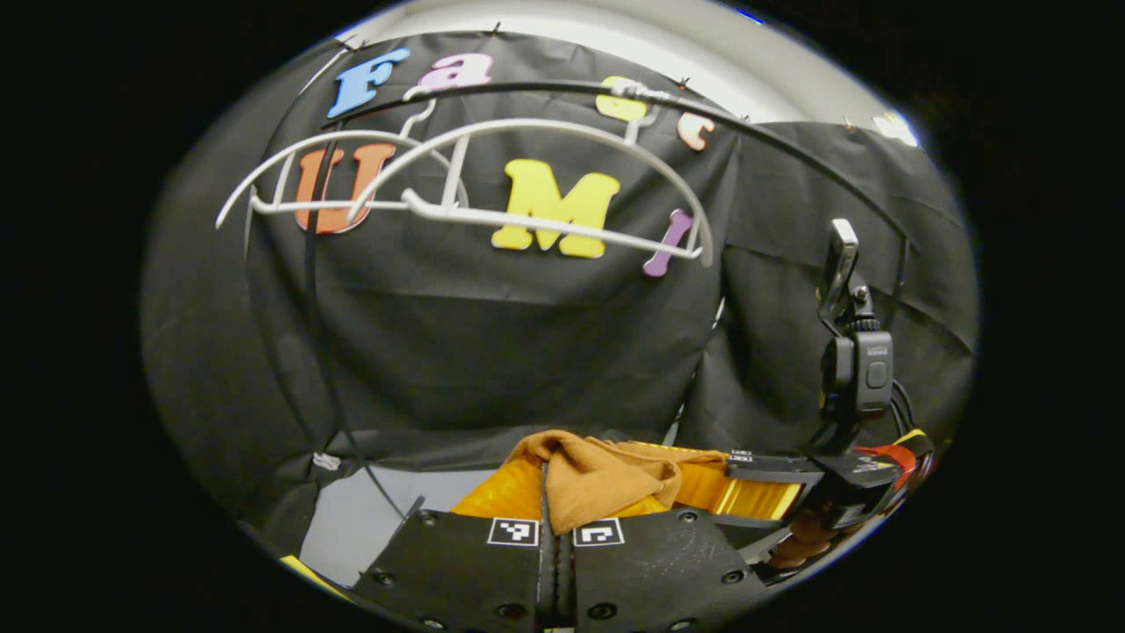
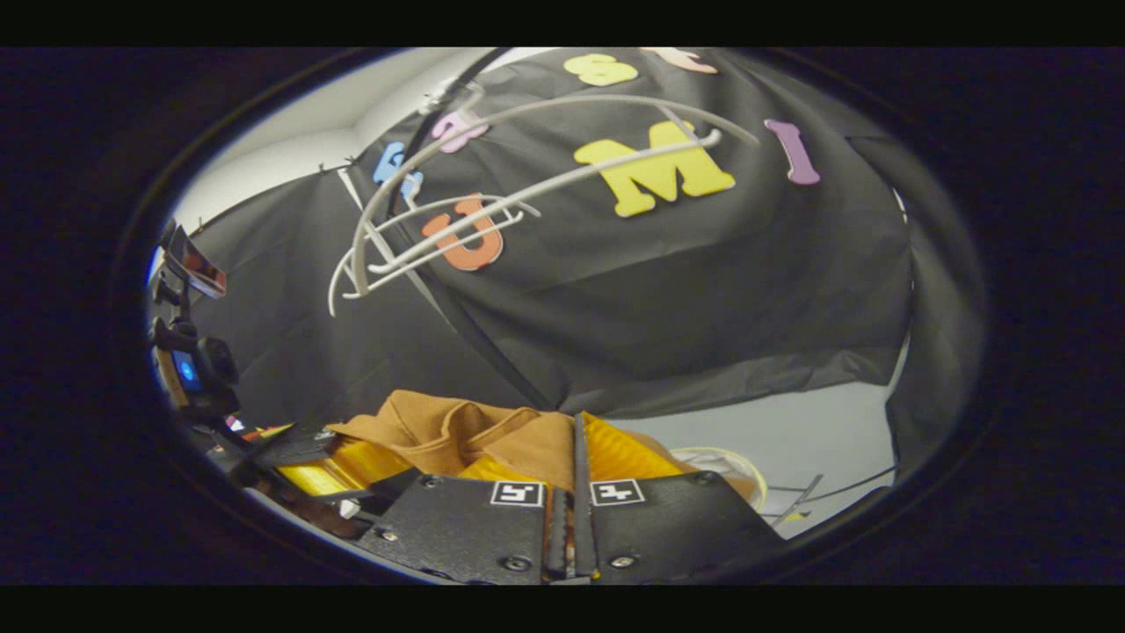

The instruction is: Grasp the clothes on the hanger with both hands and then place them into the laundry hamper below.

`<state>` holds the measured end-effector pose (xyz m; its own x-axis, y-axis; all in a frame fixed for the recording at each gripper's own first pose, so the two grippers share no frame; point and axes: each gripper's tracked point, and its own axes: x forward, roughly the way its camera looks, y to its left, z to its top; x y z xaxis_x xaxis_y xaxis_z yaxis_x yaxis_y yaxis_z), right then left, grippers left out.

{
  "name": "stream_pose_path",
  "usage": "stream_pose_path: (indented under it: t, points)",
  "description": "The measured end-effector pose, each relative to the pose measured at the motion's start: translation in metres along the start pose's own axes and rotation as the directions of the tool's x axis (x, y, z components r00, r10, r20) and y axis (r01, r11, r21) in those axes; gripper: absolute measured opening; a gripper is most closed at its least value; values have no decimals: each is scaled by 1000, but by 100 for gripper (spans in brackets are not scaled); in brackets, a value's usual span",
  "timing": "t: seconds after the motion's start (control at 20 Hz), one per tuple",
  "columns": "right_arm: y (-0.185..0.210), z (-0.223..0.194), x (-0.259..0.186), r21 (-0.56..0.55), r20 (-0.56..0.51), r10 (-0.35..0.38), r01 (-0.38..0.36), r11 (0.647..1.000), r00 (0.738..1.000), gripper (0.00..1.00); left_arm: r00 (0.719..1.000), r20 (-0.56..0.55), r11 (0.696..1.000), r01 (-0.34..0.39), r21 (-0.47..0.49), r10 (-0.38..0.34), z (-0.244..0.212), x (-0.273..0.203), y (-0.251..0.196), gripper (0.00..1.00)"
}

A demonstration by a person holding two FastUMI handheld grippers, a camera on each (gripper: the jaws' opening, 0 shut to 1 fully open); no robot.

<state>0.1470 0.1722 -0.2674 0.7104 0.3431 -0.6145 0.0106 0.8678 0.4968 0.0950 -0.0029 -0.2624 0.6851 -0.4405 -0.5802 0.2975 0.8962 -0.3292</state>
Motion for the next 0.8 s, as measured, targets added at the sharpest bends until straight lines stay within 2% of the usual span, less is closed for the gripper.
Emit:
stream_pose_path:
  t: [0.1, 0.25, 0.3, 0.35, 0.4, 0.55, 0.6, 0.65, 0.7, 0.75, 0.8]
  points:
    - [-17, -7, 17, 28, -34, -35, 36, 999, 999, 4, 998, -56, 1000, -28, -7, 28, -20, 11, 0, 7]
    - [-52, -31, 35, 52, -93, -128, 133, 990, 987, 7, 986, -153, 998, -63, -4, 61, -59, 30, 7, 7]
    - [-62, -40, 42, 59, -120, -157, 165, 985, 980, 2, 978, -196, 997, -73, -8, 70, -73, 36, 10, 7]
    - [-67, -50, 47, 63, -142, -171, 182, 981, 975, 2, 969, -237, 997, -79, -14, 74, -89, 39, 11, 10]
    - [-73, -57, 52, 66, -161, -191, 204, 977, 968, 7, 961, -266, 996, -88, -18, 81, -102, 42, 13, 12]
    - [-88, -75, 63, 68, -205, -237, 256, 964, 950, 7, 938, -333, 992, -120, -39, 100, -129, 57, 21, 15]
    - [-92, -81, 66, 64, -226, -255, 275, 959, 940, 2, 929, -357, 991, -126, -53, 99, -132, 58, 23, 5]
    - [-96, -87, 66, 60, -246, -272, 294, 954, 931, 2, 920, -379, 988, -139, -68, 103, -137, 58, 27, 23]
    - [-97, -88, 69, 62, -252, -275, 299, 952, 928, 7, 912, -397, 986, -145, -85, 100, -141, 56, 29, 24]
    - [-98, -93, 65, 70, -257, -279, 306, 950, 925, 11, 910, -401, 984, -157, -90, 108, -141, 55, 32, 14]
    - [-97, -93, 64, 77, -255, -279, 307, 949, 926, 19, 914, -388, 983, -162, -89, 115, -142, 53, 36, 28]
